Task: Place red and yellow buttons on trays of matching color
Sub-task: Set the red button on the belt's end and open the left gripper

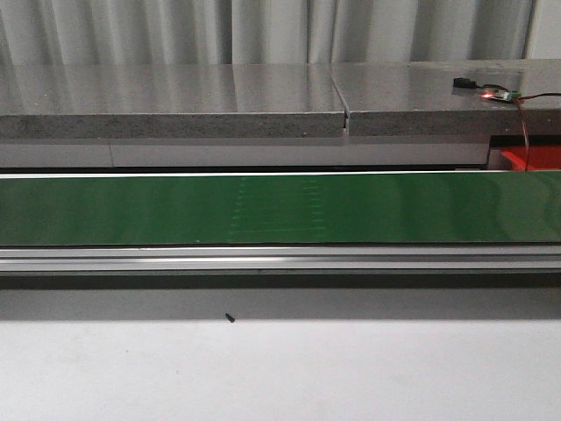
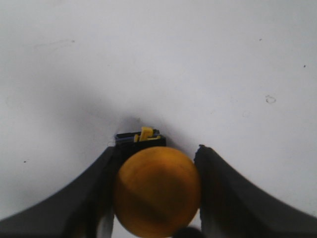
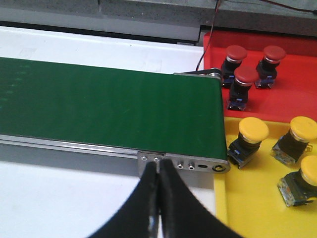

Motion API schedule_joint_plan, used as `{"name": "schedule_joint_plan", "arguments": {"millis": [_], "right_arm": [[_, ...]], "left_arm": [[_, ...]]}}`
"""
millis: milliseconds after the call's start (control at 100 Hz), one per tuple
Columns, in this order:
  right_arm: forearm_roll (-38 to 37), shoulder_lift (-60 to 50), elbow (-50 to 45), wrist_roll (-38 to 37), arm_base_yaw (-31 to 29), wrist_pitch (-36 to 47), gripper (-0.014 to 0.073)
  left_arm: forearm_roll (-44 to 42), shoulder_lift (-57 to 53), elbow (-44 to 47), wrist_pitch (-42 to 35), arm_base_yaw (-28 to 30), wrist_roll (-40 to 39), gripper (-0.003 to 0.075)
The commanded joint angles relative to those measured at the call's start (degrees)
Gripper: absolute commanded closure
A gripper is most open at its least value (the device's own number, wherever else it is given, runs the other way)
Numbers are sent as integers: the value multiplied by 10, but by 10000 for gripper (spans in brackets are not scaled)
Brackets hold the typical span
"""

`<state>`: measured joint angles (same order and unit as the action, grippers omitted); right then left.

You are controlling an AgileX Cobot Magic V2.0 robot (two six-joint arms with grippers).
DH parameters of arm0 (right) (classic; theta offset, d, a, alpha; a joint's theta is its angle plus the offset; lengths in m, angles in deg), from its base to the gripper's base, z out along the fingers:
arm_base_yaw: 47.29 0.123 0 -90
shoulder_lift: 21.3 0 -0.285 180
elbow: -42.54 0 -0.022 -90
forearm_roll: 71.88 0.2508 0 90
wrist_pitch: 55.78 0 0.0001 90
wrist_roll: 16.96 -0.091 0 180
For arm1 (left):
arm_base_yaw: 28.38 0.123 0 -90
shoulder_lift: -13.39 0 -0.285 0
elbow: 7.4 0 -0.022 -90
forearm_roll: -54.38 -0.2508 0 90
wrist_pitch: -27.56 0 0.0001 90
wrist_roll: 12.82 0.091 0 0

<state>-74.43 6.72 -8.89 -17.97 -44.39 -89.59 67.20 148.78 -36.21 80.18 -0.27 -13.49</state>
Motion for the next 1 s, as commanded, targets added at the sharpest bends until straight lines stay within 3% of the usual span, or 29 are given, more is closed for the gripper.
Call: {"name": "schedule_joint_plan", "arguments": {"millis": [0, 290, 540, 990], "right_arm": [[-1, 4, 13, 5, -2, 38, 710], [-1, 4, 13, 5, -2, 38, 710], [-1, 4, 13, 5, -2, 38, 710], [-1, 4, 13, 5, -2, 38, 710]], "left_arm": [[10, -34, -18, -21, -2, -5, 521], [7, -84, -18, -14, -2, 14, 521], [2, -148, -13, 44, -2, 34, 521], [6, -293, 111, 44, -22, 46, 521]]}}
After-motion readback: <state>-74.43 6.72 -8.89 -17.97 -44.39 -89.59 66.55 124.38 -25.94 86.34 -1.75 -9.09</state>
